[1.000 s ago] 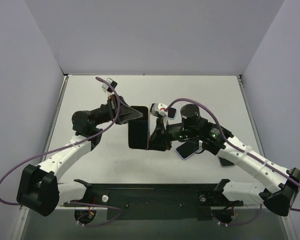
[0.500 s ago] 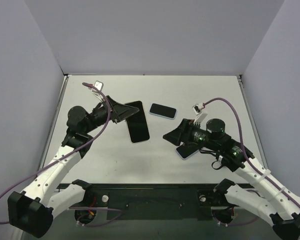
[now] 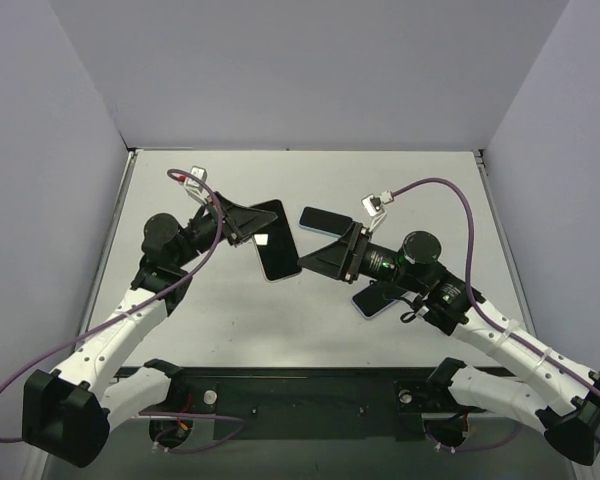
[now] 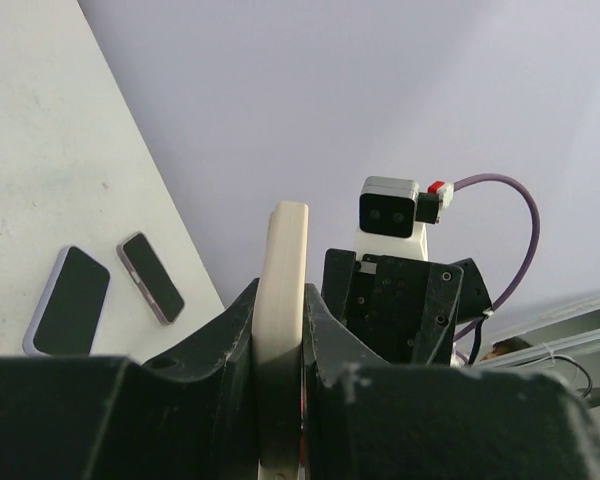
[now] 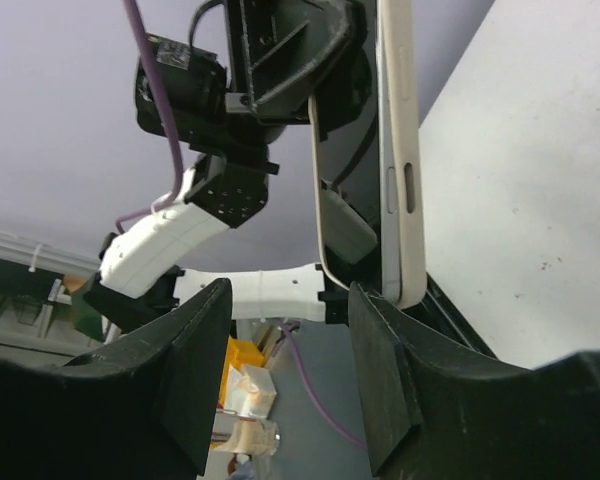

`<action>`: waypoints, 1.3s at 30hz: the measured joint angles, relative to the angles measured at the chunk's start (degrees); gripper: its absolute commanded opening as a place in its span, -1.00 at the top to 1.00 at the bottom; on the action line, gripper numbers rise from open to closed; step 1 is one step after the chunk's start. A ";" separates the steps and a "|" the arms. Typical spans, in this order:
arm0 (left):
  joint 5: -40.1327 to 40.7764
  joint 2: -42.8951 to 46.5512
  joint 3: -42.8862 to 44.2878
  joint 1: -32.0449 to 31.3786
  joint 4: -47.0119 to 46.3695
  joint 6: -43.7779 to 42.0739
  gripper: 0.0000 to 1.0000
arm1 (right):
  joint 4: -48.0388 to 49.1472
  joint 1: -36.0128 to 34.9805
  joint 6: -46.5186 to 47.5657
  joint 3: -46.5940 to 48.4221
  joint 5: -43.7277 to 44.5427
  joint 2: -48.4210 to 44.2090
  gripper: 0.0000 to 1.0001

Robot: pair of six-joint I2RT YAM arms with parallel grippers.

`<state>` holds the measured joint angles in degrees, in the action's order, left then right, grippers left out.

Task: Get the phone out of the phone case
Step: Remove the phone case from the phone.

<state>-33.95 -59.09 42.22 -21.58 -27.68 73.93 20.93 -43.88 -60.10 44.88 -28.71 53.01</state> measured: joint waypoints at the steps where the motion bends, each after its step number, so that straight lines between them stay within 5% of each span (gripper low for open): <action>1: 0.37 0.00 -0.22 0.00 -0.33 0.66 1.00 | 0.72 -0.24 -0.63 -0.02 -0.13 0.26 0.08; 39: 2.56 -1.81 -5.29 2.16 -16.13 12.61 1.00 | 6.67 -2.43 -2.89 0.57 -0.42 6.40 0.09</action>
<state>-31.40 -60.90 36.93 -19.42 -43.81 86.54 27.59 -46.30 -62.98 45.45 -29.12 59.42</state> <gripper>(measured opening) 0.243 0.456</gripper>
